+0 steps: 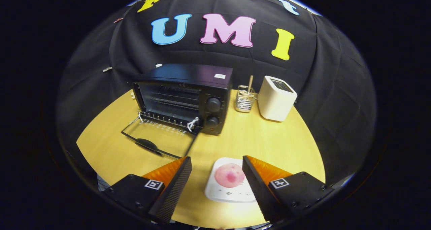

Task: Open the toaster oven, put the food inside, and close the toaster oven door.

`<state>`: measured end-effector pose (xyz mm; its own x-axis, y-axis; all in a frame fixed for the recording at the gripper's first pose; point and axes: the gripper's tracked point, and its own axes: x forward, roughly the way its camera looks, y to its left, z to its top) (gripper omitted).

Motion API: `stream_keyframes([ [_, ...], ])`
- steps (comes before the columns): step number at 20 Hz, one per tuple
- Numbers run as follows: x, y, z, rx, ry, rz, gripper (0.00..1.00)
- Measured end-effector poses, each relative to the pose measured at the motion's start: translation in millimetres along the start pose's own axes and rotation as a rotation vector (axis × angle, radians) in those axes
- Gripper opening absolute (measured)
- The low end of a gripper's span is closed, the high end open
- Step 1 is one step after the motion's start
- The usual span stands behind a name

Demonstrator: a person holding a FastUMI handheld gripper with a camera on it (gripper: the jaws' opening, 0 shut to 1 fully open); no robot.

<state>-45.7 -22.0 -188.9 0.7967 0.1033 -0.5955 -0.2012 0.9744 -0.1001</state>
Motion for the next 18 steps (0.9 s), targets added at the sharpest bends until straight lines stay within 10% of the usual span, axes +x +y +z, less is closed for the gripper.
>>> stream_keyframes([
  [18, 41, -97, -138, 0.108, 0.399, 0.085, 0.92],
])
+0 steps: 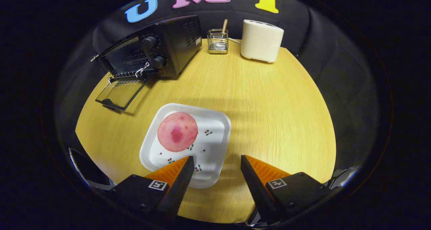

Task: Open the toaster oven, put the food inside, and close the toaster oven door.

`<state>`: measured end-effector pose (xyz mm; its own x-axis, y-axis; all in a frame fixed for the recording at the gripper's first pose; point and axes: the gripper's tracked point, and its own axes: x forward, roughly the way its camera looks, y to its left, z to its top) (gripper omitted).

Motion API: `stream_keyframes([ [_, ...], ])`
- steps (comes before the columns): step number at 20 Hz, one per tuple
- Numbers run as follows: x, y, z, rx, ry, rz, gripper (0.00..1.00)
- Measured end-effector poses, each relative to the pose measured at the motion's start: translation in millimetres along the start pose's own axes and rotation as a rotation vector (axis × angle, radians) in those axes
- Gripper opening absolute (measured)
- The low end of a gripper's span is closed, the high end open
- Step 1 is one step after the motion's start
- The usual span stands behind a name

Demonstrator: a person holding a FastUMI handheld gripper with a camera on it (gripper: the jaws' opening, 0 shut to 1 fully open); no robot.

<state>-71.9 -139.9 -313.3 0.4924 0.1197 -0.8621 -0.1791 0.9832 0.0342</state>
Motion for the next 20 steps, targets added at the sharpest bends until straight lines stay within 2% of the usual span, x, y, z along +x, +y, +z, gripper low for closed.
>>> stream_keyframes([
  [3, 6, -4, -4, 0.037, 0.041, 0.013, 0.82],
  [5, 10, -7, -13, 0.068, 0.091, 0.018, 0.61],
  [7, 10, -6, -15, 0.1, 0.117, 0.033, 0.28],
  [9, 13, -7, -17, 0.099, 0.125, 0.037, 0.28],
  [11, 14, -7, -15, 0.141, 0.138, 0.049, 0.16],
  [12, 13, -8, -14, 0.175, 0.152, 0.077, 0.15],
  [14, 16, 7, -12, 0.286, 0.182, 0.201, 0.07],
  [15, 14, 10, -15, 0.315, 0.194, 0.237, 0.05],
  [18, 9, 10, -19, 0.357, 0.193, 0.272, 0.05],
  [20, 4, 17, -24, 0.442, 0.209, 0.318, 0.05],
])
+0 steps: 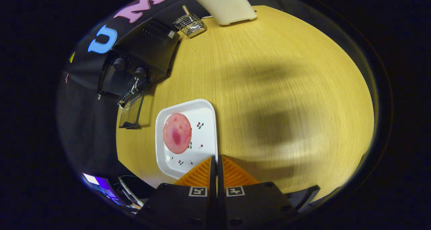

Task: Open the toaster oven, put the food inside, and close the toaster oven door.

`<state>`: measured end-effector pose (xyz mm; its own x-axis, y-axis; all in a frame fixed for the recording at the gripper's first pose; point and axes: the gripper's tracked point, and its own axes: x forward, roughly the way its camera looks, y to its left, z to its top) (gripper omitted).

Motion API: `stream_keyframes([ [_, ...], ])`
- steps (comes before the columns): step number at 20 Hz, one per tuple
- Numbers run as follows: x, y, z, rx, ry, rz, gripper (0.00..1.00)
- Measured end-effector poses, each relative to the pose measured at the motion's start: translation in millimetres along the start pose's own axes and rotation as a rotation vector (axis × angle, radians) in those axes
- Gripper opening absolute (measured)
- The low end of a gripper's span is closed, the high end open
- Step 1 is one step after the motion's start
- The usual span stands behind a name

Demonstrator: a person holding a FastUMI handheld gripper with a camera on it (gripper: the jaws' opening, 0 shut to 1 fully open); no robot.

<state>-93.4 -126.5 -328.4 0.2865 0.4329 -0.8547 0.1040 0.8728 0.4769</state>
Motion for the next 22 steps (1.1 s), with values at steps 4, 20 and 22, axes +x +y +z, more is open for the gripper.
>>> stream_keyframes([
  [4, -8, 12, 0, 0.14, -0.012, 0.078, 0.05],
  [20, -90, 53, 14, 0.433, -0.265, 0.203, 0.05],
  [22, -94, 67, 13, 0.448, -0.292, 0.215, 0.05],
])
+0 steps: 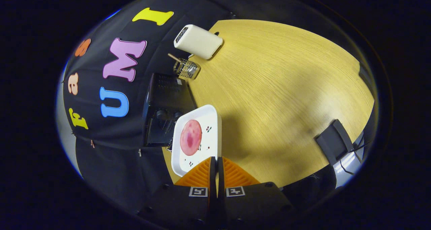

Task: Open the toaster oven, put the food inside, and close the toaster oven door.

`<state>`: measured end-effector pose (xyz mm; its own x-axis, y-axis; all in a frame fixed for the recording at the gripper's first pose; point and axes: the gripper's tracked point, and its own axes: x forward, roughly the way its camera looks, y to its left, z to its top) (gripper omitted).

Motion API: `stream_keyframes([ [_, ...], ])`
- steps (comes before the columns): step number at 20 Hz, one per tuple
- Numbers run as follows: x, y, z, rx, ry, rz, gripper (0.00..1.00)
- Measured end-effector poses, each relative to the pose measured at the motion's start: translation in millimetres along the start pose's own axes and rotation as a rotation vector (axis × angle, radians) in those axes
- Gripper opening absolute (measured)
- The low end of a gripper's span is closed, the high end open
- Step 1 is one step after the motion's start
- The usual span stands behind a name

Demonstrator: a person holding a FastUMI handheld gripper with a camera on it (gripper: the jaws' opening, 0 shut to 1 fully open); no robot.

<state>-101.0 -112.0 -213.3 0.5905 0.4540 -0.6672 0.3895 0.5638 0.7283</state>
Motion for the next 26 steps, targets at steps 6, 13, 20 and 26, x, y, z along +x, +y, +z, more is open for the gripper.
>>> stream_keyframes([
  [6, 12, 58, -38, -0.02, -0.01, 0.075, 0.05],
  [13, 73, 110, -86, -0.07, 0.022, 0.102, 0.05],
  [20, 147, 141, -96, -0.055, -0.041, 0.056, 0.05],
  [26, 206, 169, -87, 0.013, -0.128, 0.039, 0.05],
])
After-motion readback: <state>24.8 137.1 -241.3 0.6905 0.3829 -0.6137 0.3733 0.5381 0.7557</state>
